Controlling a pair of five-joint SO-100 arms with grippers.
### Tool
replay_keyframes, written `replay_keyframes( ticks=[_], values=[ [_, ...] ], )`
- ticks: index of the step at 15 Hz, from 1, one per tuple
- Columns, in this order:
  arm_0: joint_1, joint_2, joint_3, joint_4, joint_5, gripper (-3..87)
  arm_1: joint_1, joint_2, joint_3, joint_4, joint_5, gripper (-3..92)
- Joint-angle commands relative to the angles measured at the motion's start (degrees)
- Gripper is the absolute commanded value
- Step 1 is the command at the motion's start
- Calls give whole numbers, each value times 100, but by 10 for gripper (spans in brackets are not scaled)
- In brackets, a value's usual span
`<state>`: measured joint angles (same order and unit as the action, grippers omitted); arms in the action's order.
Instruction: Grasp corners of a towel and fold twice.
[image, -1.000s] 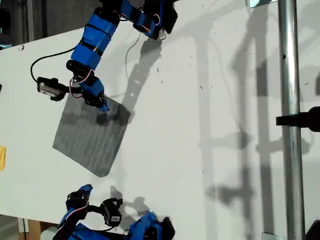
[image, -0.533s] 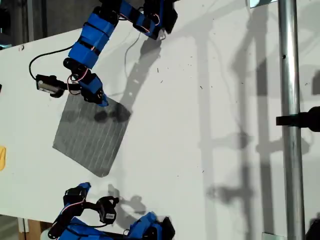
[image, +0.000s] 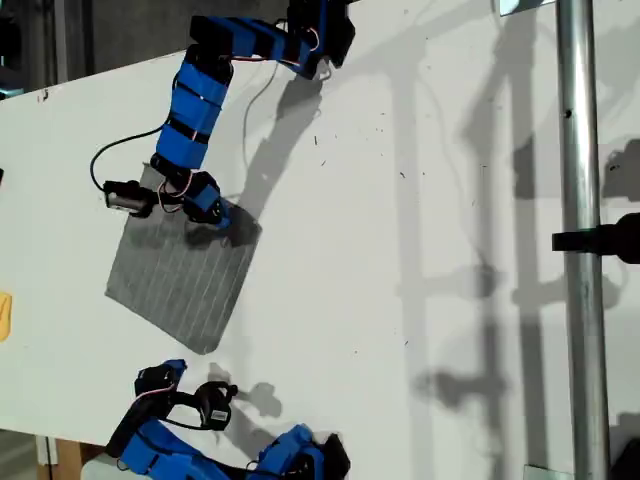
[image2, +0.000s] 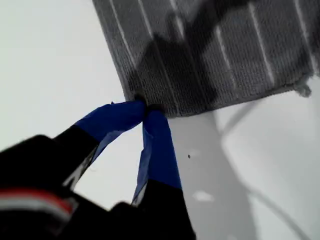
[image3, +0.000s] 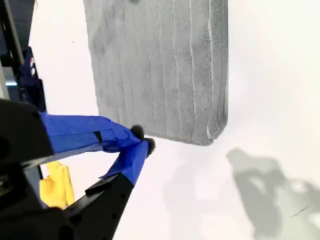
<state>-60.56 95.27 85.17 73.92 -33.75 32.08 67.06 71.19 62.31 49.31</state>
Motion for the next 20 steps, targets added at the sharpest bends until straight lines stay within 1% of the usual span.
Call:
replay_keyframes(
  ticks=[1, 5, 8, 9, 11, 12, 14, 15, 17, 20],
  values=[
    [-88, -26, -44, -237, 105, -29, 44, -290, -545, -422, -62, -3],
    [-237, -457, 202, -545, 176, -29, -97, -773, -853, -519, -18, -3],
    [-220, -343, 114, -220, 149, -28, -158, -510, -949, -202, -18, 6],
    [-220, -281, 70, -114, 123, -18, -149, -519, -1213, 220, 44, 113],
    [-246, -220, 18, 18, 105, -23, -123, -281, -1204, 527, -53, 232],
    [-237, -193, 18, 18, 105, -27, -149, -70, -1230, 686, -211, 302],
    [-185, -185, 0, 18, 97, -27, -132, 229, -1424, 1063, -773, 441],
    [-158, -185, -18, 18, 97, -27, -97, 360, -1415, 1143, -923, 440],
    [-141, -149, -18, 44, 97, -27, -26, 413, -1397, 1327, -967, 448],
    [-114, -79, -18, 97, 97, -28, -9, 26, -1318, 1248, -1063, 443]
  ],
)
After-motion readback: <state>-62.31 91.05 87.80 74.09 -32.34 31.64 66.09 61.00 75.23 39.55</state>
